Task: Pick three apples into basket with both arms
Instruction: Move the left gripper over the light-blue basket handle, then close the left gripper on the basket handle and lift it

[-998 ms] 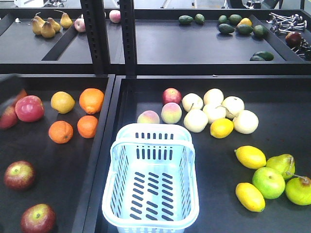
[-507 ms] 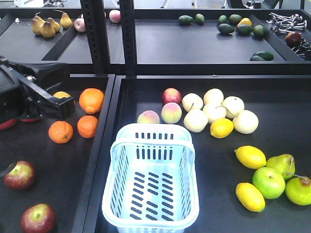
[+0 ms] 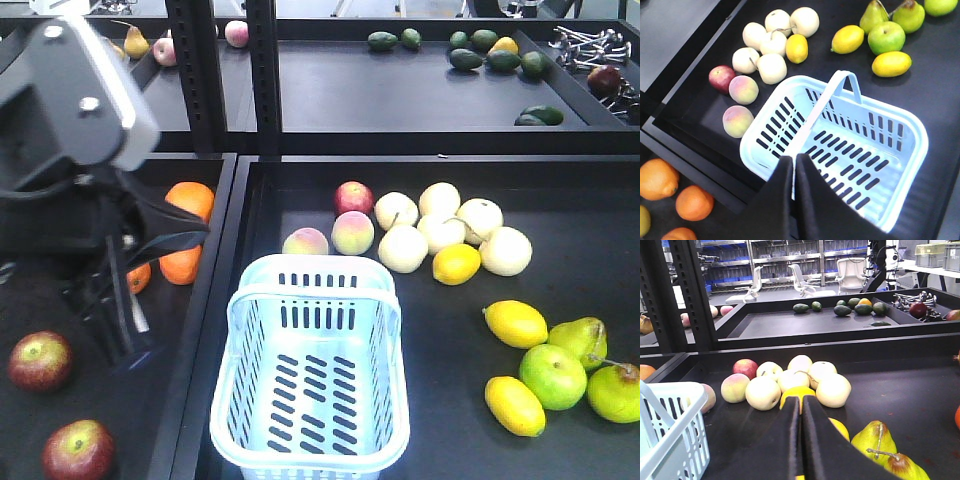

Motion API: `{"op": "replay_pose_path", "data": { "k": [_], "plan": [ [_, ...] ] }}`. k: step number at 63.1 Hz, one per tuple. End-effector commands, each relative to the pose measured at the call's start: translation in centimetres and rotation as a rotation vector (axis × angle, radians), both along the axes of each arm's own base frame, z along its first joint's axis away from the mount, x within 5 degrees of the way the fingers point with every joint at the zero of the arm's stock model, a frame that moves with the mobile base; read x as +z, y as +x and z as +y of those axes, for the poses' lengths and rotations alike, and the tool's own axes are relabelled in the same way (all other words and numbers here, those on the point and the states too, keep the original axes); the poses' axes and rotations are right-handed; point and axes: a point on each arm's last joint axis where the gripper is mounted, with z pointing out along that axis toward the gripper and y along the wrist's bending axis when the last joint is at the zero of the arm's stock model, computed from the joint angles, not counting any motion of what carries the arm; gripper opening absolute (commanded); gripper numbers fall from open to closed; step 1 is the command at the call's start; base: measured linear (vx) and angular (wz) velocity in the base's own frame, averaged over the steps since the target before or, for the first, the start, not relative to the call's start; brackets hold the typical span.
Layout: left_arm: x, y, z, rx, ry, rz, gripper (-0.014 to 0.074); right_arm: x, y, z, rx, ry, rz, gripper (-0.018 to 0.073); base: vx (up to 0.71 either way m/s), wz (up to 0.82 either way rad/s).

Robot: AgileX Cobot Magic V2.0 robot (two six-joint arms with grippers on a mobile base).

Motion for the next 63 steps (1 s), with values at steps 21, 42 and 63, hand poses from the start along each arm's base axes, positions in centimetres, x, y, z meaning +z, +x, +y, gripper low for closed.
{"op": "replay_pose_path", "data": {
  "k": [21,42,63],
  "plan": [
    [-0.5,2.9,-2.6,-0.021,-0.011,0.002,0.0190,0.3,0.0,0.0,-0.002,-0.016,-0.077,-0.0004,0.00,0.00],
    [-3.7,5.5,-4.4,-0.097,0.143,-0.006,0.0578,0.3,0.0,0.0,-0.002,-0.016,-0.077,-0.0004,0.00,0.00],
    [-8.1,8.8,-5.8,-0.130,0.334,-0.031,0.0512,0.3,0.0,0.0,-0.002,-0.016,-0.078,-0.0004,0.00,0.00]
  ]
}}
